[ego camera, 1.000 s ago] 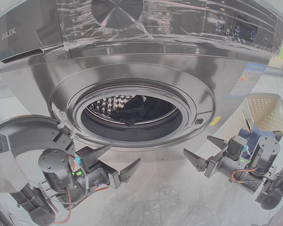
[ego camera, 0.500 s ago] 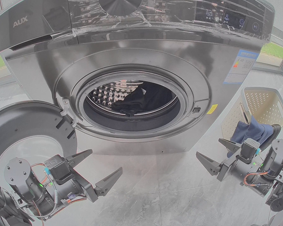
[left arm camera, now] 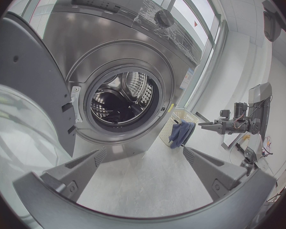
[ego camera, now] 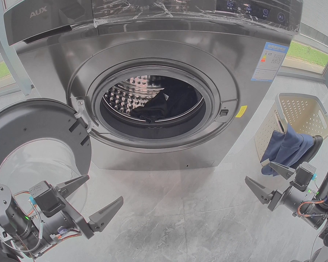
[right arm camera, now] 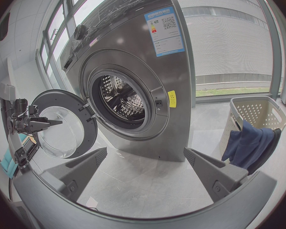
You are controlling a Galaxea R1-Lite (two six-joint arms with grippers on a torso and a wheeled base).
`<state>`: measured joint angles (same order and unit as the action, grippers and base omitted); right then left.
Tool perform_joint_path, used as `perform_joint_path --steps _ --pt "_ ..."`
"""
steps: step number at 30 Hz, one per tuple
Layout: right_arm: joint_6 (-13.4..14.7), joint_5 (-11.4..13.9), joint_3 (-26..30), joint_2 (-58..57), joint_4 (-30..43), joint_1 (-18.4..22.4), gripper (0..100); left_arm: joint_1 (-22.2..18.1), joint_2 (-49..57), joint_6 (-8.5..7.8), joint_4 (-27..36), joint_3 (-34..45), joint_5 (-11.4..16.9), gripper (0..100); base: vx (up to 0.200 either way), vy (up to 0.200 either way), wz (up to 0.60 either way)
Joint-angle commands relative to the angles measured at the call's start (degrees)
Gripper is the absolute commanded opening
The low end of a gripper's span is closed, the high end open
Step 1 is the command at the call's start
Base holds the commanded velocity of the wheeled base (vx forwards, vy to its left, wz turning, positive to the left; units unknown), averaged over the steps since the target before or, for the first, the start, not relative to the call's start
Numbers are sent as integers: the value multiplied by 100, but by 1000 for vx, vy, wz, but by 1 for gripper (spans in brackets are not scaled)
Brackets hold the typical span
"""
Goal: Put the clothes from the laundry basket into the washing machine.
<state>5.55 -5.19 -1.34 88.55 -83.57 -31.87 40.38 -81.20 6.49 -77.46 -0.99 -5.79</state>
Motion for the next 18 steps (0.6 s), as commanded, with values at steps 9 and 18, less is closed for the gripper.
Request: perform_joint_path --steps 9,18 --pt "105 -588 134 -2325 2301 207 100 -583 3286 11 2886 99 -71 100 -67 0 0" --pt "61 -579 134 -4619 4595 1104 100 -1541 5738 46 5030 99 359 100 -67 0 0"
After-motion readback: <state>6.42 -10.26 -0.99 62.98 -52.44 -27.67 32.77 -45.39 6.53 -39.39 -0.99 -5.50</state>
